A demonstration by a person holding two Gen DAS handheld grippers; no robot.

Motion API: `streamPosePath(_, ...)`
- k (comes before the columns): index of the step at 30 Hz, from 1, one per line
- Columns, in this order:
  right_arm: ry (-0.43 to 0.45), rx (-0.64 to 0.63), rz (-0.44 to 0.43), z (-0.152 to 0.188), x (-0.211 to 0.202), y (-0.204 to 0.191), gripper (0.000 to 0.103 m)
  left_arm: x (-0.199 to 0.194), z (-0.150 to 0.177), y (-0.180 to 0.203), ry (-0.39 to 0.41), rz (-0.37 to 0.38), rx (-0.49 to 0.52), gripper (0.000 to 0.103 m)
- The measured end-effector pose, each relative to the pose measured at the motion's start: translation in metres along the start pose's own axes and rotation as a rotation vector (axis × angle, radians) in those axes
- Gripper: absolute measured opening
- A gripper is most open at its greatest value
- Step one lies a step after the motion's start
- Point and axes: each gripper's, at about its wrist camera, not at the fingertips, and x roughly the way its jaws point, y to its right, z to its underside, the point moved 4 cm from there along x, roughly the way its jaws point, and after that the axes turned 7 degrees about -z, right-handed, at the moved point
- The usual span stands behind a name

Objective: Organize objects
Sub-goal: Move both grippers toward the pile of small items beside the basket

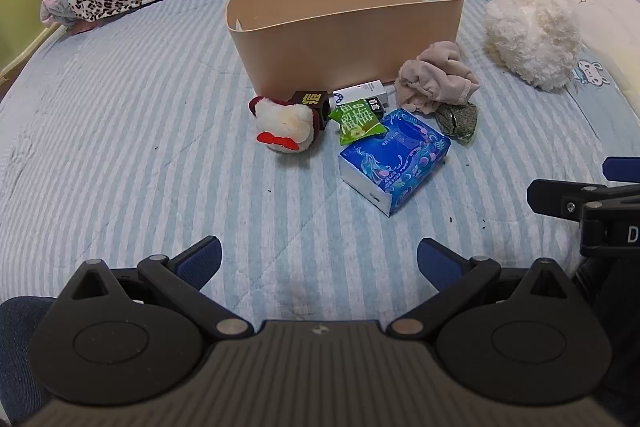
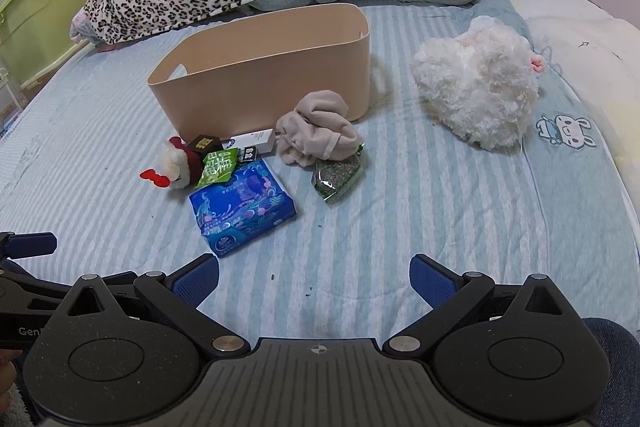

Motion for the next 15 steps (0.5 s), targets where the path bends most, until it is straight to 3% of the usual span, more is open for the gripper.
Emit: streamPosePath(15,-0.002,-0.009,0.003,-0.0022,-0.0001,-0.0002,0.103,-0.0008,-0.0014,0.0,-0.003,0.002,0.001,0.103)
